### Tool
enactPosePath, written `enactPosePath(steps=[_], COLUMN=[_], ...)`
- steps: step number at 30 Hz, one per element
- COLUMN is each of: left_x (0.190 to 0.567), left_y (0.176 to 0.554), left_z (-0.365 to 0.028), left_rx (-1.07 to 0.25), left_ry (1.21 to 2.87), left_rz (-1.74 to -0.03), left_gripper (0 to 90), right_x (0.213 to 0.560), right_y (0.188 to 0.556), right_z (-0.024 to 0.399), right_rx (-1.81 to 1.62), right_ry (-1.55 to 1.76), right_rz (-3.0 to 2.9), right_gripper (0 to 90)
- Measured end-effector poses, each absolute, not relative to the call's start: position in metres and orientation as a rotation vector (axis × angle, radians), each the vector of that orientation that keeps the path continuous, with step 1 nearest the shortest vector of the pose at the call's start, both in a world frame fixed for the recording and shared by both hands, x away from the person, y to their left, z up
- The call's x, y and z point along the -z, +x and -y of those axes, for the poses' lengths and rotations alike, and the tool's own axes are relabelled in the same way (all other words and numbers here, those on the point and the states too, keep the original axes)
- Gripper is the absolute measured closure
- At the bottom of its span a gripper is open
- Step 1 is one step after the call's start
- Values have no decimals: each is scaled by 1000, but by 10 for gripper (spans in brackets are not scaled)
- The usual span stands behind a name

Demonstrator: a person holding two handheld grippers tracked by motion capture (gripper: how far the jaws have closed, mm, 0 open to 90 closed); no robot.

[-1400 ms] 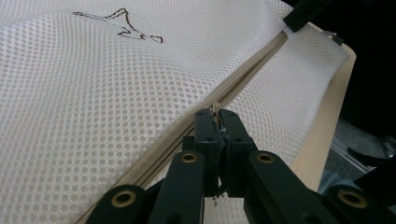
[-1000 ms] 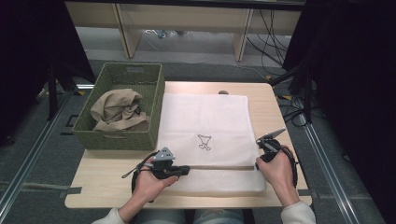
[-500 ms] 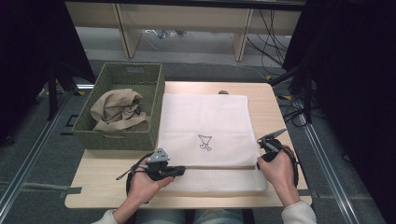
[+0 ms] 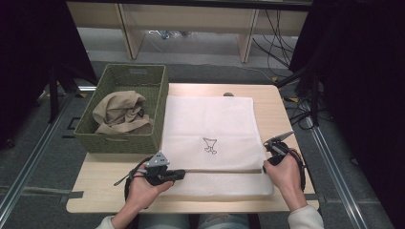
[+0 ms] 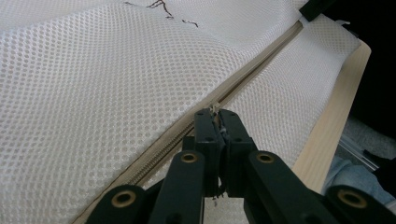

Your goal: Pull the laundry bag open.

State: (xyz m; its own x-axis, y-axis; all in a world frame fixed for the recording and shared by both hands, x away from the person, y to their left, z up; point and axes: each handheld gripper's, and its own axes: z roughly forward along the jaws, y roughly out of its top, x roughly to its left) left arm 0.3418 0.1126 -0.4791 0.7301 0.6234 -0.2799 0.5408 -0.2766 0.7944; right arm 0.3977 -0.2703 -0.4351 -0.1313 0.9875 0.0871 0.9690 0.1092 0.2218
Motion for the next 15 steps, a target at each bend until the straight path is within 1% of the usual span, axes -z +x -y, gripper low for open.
enactPosePath(steps=[5,15], left_x=[478,478], left_y=[341,339], left_z=[-114,-127], left_rx=[-121,-124], left_ry=[1949,1937], left_rz=[-890,-919], left_gripper=[866,866], right_x=[435,436], right_y=[398,398], right_z=[270,273], right_rx=[-344,-349], right_ry=[2008,2012], right_rz=[-2291,-2272], right_gripper=[852,851])
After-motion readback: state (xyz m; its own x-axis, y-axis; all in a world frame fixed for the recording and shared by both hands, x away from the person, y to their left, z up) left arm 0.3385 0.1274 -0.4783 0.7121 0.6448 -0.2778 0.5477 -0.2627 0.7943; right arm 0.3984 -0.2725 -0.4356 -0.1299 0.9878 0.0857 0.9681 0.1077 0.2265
